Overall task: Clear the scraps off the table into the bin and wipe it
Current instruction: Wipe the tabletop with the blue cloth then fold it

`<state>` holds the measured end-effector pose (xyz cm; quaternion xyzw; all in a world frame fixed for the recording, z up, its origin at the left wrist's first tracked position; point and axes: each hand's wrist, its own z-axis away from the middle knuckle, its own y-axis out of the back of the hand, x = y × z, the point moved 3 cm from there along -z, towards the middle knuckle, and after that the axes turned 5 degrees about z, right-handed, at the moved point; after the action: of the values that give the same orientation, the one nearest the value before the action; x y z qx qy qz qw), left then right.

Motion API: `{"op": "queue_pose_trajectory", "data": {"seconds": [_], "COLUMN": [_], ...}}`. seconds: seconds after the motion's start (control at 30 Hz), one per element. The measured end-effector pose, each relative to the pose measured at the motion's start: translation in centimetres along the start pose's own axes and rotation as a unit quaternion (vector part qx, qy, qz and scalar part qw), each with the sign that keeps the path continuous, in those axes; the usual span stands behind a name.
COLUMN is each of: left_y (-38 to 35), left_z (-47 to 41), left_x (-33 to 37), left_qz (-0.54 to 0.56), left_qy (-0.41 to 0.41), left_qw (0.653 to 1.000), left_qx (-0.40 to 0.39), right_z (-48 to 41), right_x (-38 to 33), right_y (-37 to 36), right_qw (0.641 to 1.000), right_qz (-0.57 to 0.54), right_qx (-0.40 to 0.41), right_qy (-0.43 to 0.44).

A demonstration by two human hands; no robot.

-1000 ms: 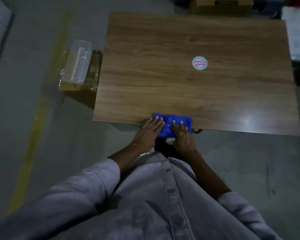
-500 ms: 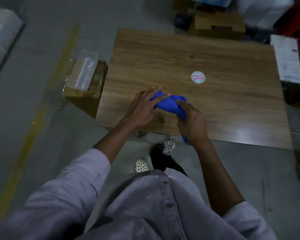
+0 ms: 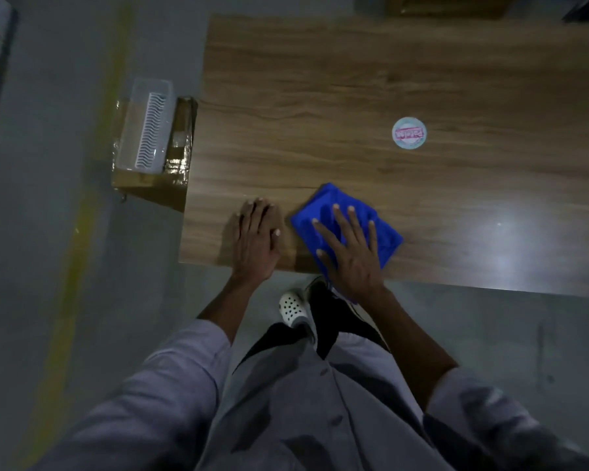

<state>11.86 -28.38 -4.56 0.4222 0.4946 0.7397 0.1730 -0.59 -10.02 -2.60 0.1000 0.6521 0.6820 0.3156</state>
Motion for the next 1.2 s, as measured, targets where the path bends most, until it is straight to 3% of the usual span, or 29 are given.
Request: {"op": "queue_pose_trajectory", "data": {"seconds": [0.07,0.2,0.4,0.53,0.67,0.77,0.83,1.0,1.1,1.17,1.2], "left_y": [-0.1,0.3,1.2,2.3,3.3,3.4,3.0,2.8,2.6,2.5,2.4], "left_z": [-0.7,-0.7,-0.1,-0.1,1.6,2.6,2.8,1.9,1.2,0.6,0.4], "left_x": [-0.6,-2.6,-4.3,-4.6,-6.1,-7.7,-8.5,-9.3,-9.4,-9.0,-8.6], "left_qz": [0.008,0.042,0.052,0.125,0.196,0.143,0.106,0.08,0.052,0.08,0.109], "left_qy": [-0.008,0.047,0.039,0.052,0.105,0.043,-0.001,-0.001,-0.002,0.0,0.005], "left_qw": [0.999,0.996,0.998,0.991,0.974,0.987,0.993,0.997,0.998,0.997,0.994], "left_qx": [0.031,0.062,0.007,-0.003,0.032,0.051,0.042,-0.016,-0.023,-0.013,-0.004], "right_z": [-1.4,0.8,-2.6,-7.7,-4.6,-1.0,0.4,0.1,-3.4,-5.7,-6.5], "right_x": [1.1,3.0,1.3,-6.9,-15.4,-14.7,-11.9,-3.0,-3.1,-6.4,-8.7], "right_y": [-1.1,-1.7,-2.1,-4.3,-6.9,-7.4,-7.0,-4.1,-3.3,-4.0,-4.8], "right_qw": [1.0,0.986,0.974,0.986,0.997,0.996,0.992,0.956,0.917,0.92,0.938], "right_qz": [-0.028,-0.031,0.007,0.003,0.018,0.011,0.02,-0.009,-0.029,-0.019,-0.01], "right_qx": [0.008,0.016,0.024,0.027,0.005,0.021,0.016,0.018,0.048,0.056,0.054], "right_qy": [-0.002,-0.162,-0.226,-0.167,-0.069,-0.085,-0.123,-0.294,-0.395,-0.387,-0.341]}}
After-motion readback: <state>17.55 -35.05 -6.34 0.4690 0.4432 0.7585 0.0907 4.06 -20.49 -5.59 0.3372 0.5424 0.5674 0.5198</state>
